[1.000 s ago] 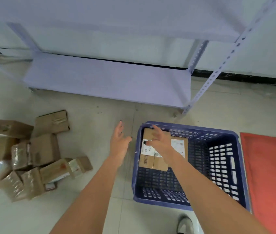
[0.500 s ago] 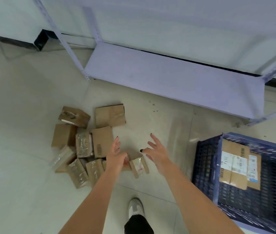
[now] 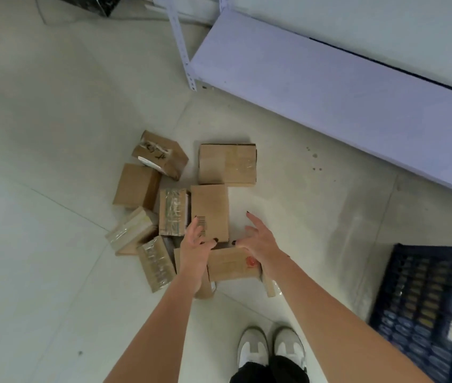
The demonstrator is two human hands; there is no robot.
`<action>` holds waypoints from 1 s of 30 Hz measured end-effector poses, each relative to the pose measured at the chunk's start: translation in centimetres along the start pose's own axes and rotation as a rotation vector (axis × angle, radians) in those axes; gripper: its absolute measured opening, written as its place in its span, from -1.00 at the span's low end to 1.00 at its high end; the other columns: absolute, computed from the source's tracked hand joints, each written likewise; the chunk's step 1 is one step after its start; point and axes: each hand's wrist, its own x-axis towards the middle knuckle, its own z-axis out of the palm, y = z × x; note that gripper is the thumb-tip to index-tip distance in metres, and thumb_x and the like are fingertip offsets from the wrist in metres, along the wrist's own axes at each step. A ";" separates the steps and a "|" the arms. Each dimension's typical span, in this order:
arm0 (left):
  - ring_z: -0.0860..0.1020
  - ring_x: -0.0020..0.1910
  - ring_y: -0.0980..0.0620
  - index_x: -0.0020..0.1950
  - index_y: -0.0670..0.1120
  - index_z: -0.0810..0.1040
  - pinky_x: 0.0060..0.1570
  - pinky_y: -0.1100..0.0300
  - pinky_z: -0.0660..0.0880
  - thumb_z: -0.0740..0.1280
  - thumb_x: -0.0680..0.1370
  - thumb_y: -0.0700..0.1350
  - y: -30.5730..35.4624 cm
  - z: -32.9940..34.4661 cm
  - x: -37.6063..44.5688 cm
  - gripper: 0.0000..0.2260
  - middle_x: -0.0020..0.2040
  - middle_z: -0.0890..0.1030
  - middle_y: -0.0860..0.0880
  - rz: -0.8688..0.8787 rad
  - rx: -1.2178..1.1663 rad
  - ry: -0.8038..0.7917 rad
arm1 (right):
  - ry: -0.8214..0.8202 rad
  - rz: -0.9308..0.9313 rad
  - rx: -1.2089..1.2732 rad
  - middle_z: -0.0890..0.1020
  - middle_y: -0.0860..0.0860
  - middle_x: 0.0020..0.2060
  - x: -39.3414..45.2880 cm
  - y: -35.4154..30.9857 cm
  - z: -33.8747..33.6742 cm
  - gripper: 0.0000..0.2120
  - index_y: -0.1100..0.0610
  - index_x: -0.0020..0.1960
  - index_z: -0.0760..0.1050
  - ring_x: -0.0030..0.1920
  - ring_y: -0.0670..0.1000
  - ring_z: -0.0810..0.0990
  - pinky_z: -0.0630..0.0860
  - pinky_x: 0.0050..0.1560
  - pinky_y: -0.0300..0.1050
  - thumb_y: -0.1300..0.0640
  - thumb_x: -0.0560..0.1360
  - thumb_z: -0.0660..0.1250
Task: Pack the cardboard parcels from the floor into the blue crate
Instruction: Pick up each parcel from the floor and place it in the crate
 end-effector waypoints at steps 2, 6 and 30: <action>0.37 0.38 -0.06 0.47 -0.01 0.24 0.37 -0.05 0.33 0.31 0.46 -0.40 -1.2 -0.3 2.9 -0.36 0.43 0.37 -0.07 -0.001 0.020 0.009 | -0.008 -0.007 -0.026 0.35 0.05 0.40 2.6 0.7 0.7 -0.17 -0.15 0.45 0.19 0.24 0.00 0.42 0.43 0.20 -0.10 0.36 0.33 0.40; 0.33 0.41 -0.07 0.48 -0.09 0.21 0.40 -0.07 0.28 0.35 0.46 -0.36 -3.7 0.0 8.0 -0.35 0.44 0.34 -0.11 0.027 0.088 -0.009 | -0.056 -0.010 -0.057 0.30 0.05 0.43 7.7 2.4 1.7 -0.17 -0.16 0.45 0.17 0.09 -0.09 0.36 0.35 -0.16 -0.34 0.36 0.35 0.40; 0.44 -0.16 0.07 0.49 0.01 0.14 -0.46 0.31 0.45 0.21 0.51 -0.36 4.3 4.9 1.3 -0.39 0.38 0.25 -0.08 0.116 0.404 -0.038 | 0.152 -0.103 -0.195 0.40 0.04 0.32 -0.7 -3.7 -2.8 -0.22 -0.07 0.50 0.08 0.25 0.10 0.46 0.47 0.19 -0.03 0.26 0.40 0.35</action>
